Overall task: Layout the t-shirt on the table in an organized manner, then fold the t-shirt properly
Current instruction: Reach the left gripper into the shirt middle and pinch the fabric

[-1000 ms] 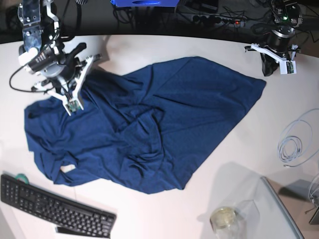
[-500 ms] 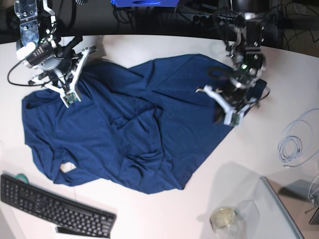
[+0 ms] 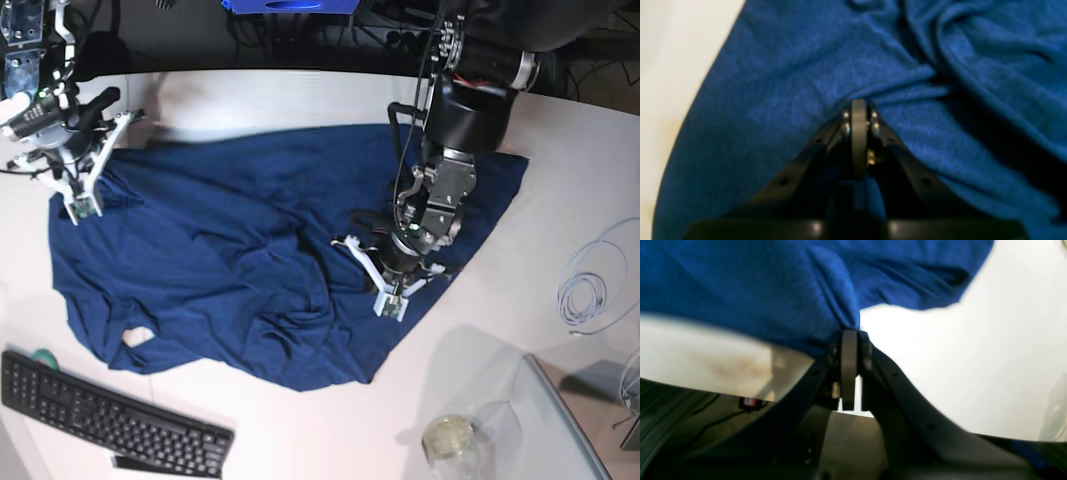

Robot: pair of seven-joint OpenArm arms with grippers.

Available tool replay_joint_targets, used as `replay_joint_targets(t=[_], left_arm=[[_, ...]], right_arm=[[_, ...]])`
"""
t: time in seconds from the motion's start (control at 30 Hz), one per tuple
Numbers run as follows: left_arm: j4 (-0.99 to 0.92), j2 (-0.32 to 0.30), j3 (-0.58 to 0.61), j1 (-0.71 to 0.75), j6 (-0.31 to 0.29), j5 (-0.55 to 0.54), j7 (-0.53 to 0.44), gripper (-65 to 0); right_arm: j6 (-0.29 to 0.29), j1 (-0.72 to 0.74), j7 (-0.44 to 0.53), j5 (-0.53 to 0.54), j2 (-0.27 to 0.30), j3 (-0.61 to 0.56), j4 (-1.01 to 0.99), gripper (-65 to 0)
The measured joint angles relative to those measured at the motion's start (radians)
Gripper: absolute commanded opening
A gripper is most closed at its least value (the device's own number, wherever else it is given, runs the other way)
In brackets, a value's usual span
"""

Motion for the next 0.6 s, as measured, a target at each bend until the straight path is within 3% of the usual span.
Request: replay_joint_targets(t=[0.1,0.3,0.5,0.6], left_arm=[[0.001,-0.022,-0.001,0.003,-0.004,-0.006,-0.02,-65.0],[0.01,-0.05,0.002,0.019,0.061,-0.007,-0.029,-65.0],[0.191,-0.058,0.001,0.125,0.082,0.004,0.044,-65.0],[0.308,-0.061,0.001,0.182,0.095,0.014,0.077,-65.0]], right_arm=[[0.11,0.017,0.004,0.006,-0.007,0.077,-0.095,-64.7],[0.201,0.084,0.086,0.011,-0.012,0.182,-0.391,-64.7],[0.224,0.08,0.106,-0.005,-0.063,0.191,-0.437,-63.6],[0.224,0.076,0.084,-0.006,-0.094,0.19,-0.402,-52.1]])
